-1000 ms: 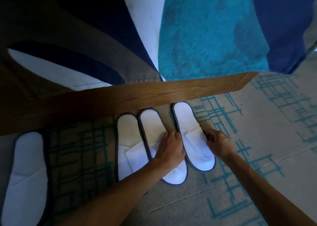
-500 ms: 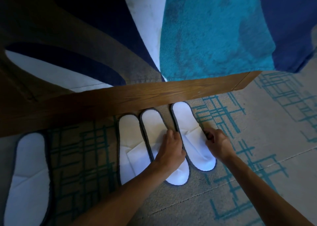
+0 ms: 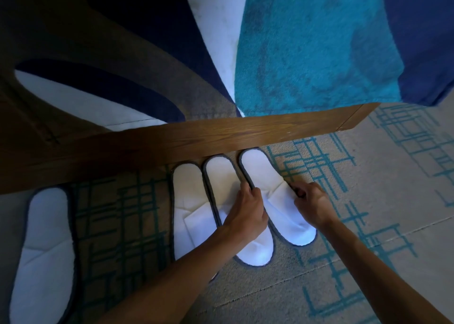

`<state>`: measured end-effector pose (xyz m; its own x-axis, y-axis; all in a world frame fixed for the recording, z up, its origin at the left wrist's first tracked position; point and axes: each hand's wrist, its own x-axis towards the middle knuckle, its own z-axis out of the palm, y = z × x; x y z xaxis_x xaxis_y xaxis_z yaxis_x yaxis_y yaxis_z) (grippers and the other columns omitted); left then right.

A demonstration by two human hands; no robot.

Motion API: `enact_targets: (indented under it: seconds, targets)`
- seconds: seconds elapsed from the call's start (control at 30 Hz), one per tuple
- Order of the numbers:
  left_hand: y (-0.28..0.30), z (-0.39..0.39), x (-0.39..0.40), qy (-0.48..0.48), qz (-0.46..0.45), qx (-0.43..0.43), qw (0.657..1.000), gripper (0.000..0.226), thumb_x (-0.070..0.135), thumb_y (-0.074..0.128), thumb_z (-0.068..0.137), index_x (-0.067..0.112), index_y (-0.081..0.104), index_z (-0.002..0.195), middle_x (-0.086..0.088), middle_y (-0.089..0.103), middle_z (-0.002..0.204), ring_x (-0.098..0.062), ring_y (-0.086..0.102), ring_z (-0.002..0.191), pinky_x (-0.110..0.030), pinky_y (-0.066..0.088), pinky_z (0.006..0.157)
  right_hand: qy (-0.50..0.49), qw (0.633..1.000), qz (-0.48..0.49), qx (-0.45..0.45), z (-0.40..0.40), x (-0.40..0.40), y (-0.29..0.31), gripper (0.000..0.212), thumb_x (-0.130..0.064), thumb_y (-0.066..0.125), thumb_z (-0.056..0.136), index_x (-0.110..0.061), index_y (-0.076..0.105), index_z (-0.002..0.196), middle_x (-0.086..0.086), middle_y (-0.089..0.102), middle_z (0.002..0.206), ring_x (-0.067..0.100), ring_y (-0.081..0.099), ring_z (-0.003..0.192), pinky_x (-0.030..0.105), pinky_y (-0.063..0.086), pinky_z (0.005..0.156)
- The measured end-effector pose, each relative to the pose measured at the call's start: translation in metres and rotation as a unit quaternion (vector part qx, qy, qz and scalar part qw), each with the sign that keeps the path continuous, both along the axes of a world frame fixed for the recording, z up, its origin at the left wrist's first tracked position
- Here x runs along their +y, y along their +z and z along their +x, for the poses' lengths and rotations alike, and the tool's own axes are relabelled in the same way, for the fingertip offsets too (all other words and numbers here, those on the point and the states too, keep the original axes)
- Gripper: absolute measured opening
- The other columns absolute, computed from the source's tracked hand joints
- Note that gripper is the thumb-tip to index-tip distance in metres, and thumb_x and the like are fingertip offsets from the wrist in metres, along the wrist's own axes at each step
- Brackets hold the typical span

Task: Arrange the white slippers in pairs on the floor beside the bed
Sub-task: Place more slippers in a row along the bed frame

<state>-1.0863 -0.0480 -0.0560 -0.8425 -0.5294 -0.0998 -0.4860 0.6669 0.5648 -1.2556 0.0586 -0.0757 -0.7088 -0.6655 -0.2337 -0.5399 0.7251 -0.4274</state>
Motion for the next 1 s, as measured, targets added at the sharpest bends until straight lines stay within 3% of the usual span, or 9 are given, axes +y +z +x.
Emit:
enact_targets:
  seconds: [0.37, 0.5, 0.63, 0.73, 0.83, 0.9, 1.0]
  targets:
    - [0.0, 0.001, -0.005, 0.026, 0.032, -0.001, 0.999, 0.028, 0.013, 0.057, 0.087, 0.004, 0.043, 0.11, -0.012, 0.04, 0.111, -0.014, 0.041, 0.084, -0.021, 0.04, 0.07, 0.013, 0.999, -0.025, 0.027, 0.012, -0.001, 0.004, 0.047, -0.008, 0.054, 0.074, -0.025, 0.059, 0.118, 0.016, 0.063, 0.09, 0.033, 0.06, 0.08, 0.027, 0.047, 0.072]
    - [0.0, 0.0, -0.008, 0.022, 0.033, -0.001, 0.999, 0.026, 0.013, 0.055, 0.088, 0.002, 0.044, 0.109, -0.014, 0.042, 0.111, -0.016, 0.039, 0.086, -0.022, 0.037, 0.072, -0.004, 0.999, -0.029, 0.023, 0.015, 0.002, 0.002, 0.05, -0.01, 0.055, 0.074, -0.028, 0.058, 0.12, 0.015, 0.062, 0.088, 0.03, 0.06, 0.076, 0.027, 0.047, 0.071]
    - [0.002, 0.0, -0.006, 0.007, 0.013, -0.007, 1.0, 0.029, 0.014, 0.051, 0.092, -0.003, 0.043, 0.113, -0.019, 0.044, 0.113, -0.026, 0.046, 0.098, -0.029, 0.042, 0.083, -0.013, 0.999, -0.049, 0.014, 0.015, 0.001, 0.004, 0.044, -0.007, 0.059, 0.074, -0.022, 0.061, 0.116, 0.014, 0.065, 0.085, 0.029, 0.062, 0.071, 0.027, 0.049, 0.068]
    - [0.002, 0.001, -0.007, 0.003, 0.014, 0.016, 1.0, 0.032, 0.012, 0.051, 0.09, -0.004, 0.039, 0.116, -0.019, 0.041, 0.123, -0.026, 0.041, 0.09, -0.033, 0.039, 0.079, -0.008, 0.999, -0.048, 0.019, 0.015, 0.002, 0.004, 0.045, -0.01, 0.059, 0.075, -0.023, 0.06, 0.118, 0.014, 0.064, 0.089, 0.03, 0.062, 0.075, 0.029, 0.05, 0.07]
    - [0.001, 0.001, -0.006, -0.018, -0.037, 0.008, 0.999, 0.027, 0.013, 0.045, 0.092, -0.005, 0.043, 0.112, -0.017, 0.045, 0.115, -0.024, 0.034, 0.089, -0.034, 0.037, 0.083, -0.015, 0.998, -0.054, 0.029, 0.019, 0.002, 0.005, 0.045, -0.009, 0.058, 0.077, -0.022, 0.059, 0.12, 0.015, 0.057, 0.094, 0.033, 0.058, 0.083, 0.031, 0.047, 0.076]
    - [0.003, 0.005, -0.005, -0.041, -0.097, -0.023, 0.994, 0.022, 0.016, 0.039, 0.095, -0.001, 0.051, 0.104, -0.016, 0.05, 0.1, -0.023, 0.04, 0.092, -0.034, 0.036, 0.09, -0.015, 0.998, -0.06, 0.03, 0.023, 0.001, 0.007, 0.045, -0.007, 0.057, 0.078, -0.02, 0.059, 0.121, 0.016, 0.056, 0.097, 0.034, 0.057, 0.087, 0.034, 0.048, 0.081]
    - [0.004, 0.006, -0.004, -0.112, -0.197, -0.073, 0.971, 0.022, 0.014, 0.041, 0.096, 0.006, 0.059, 0.087, -0.012, 0.053, 0.082, -0.025, 0.046, 0.085, -0.039, 0.04, 0.088, -0.01, 0.998, -0.055, 0.025, 0.021, 0.001, 0.009, 0.046, -0.006, 0.056, 0.079, -0.022, 0.058, 0.122, 0.016, 0.056, 0.096, 0.035, 0.058, 0.087, 0.032, 0.047, 0.078]
